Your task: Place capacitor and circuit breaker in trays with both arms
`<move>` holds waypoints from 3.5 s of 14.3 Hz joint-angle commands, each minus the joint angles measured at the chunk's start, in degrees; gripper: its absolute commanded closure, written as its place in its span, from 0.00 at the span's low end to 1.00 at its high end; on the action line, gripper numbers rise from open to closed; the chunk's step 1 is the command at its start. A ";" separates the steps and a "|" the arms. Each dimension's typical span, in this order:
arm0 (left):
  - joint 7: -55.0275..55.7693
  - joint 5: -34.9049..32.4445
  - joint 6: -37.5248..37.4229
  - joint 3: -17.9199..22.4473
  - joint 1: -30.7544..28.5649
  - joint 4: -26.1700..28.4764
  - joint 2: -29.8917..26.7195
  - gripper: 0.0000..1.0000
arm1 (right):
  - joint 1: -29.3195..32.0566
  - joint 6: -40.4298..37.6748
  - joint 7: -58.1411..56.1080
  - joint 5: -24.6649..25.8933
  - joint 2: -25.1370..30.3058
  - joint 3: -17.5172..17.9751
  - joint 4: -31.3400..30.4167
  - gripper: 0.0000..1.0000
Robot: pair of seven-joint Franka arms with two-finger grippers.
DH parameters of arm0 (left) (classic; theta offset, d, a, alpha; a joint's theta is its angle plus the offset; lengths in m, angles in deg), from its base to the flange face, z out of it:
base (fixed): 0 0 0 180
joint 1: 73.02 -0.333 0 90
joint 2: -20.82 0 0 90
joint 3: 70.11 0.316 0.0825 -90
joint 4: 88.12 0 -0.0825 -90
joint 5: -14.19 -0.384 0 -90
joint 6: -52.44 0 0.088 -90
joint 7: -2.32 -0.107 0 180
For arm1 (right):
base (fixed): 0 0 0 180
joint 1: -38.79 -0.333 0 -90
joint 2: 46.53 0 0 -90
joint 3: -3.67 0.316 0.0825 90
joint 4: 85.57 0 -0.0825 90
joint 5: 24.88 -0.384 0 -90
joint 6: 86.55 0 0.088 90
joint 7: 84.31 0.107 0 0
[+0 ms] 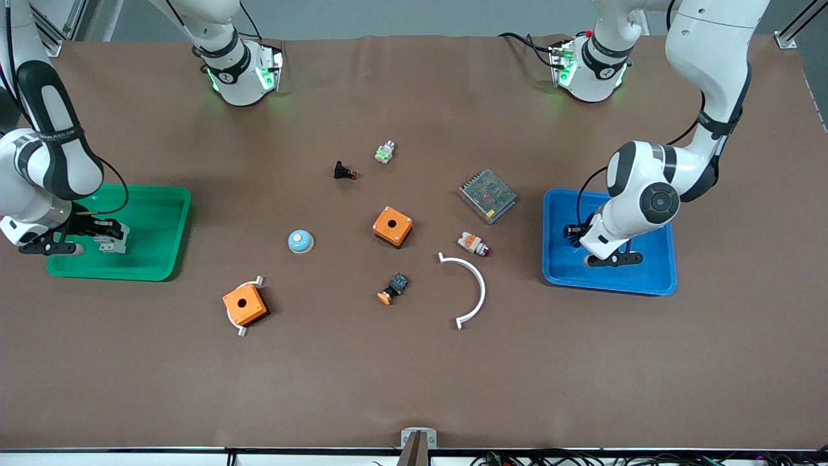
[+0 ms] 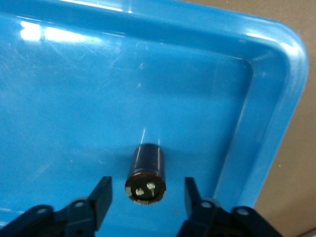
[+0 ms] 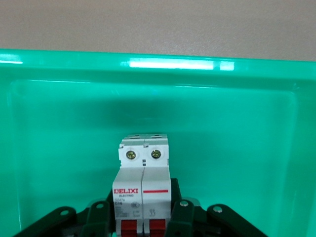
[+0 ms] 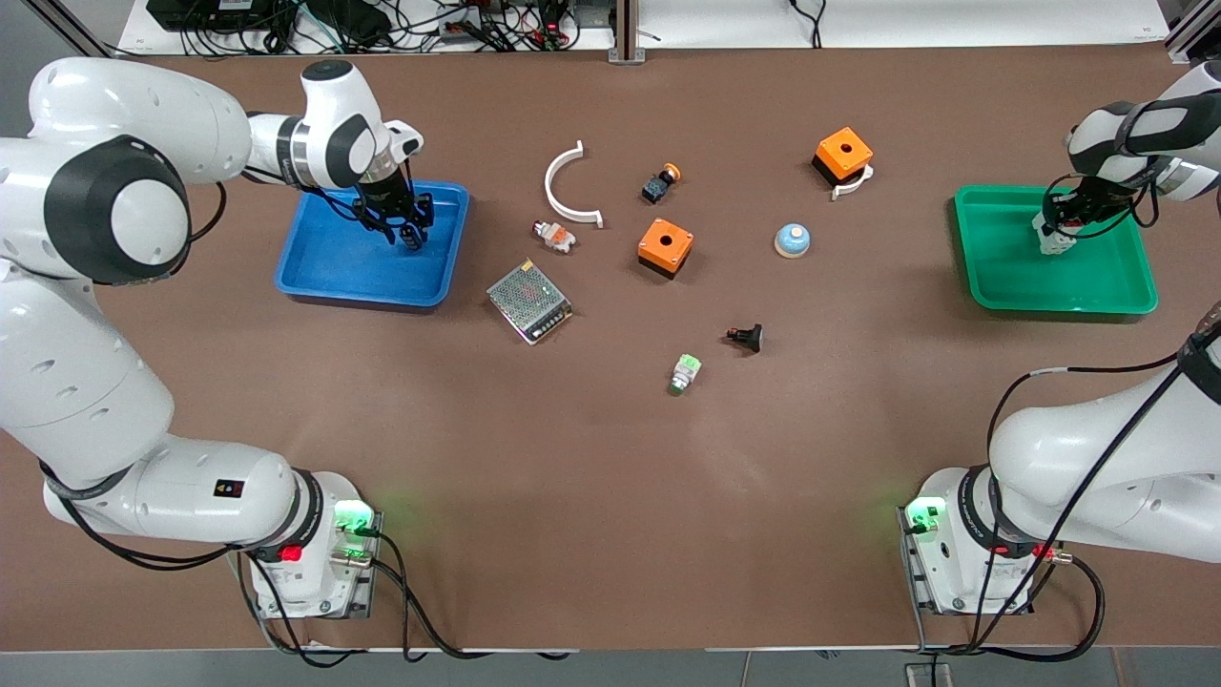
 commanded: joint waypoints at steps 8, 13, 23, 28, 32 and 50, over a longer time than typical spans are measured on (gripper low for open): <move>-5.12 -0.11 -24.13 -0.51 -4.69 -11.27 -18.41 0.01 | 1.35 -0.20 -0.01 -0.94 -0.84 1.27 0.31 0.99; -5.13 -0.11 -25.97 0.11 -6.53 -14.24 -24.76 0.01 | 1.09 -0.64 0.69 -0.94 -1.20 1.27 0.39 0.64; -8.65 -0.02 -37.41 0.02 -10.76 -26.03 -24.76 0.01 | -3.38 -14.16 4.37 -0.85 1.00 1.45 8.20 0.00; -8.56 -0.02 -37.41 -0.07 -10.76 -28.58 -23.71 0.00 | -9.27 -26.36 11.93 0.11 4.68 1.36 14.97 0.00; -8.12 -0.02 -37.41 -0.07 -10.32 -32.27 -20.02 0.00 | -14.63 -34.55 18.86 0.12 6.80 1.45 20.51 0.00; -8.03 0.07 -39.26 -0.24 -10.67 -33.86 -19.92 0.00 | -21.50 -58.73 23.19 0.12 8.21 1.45 43.81 0.00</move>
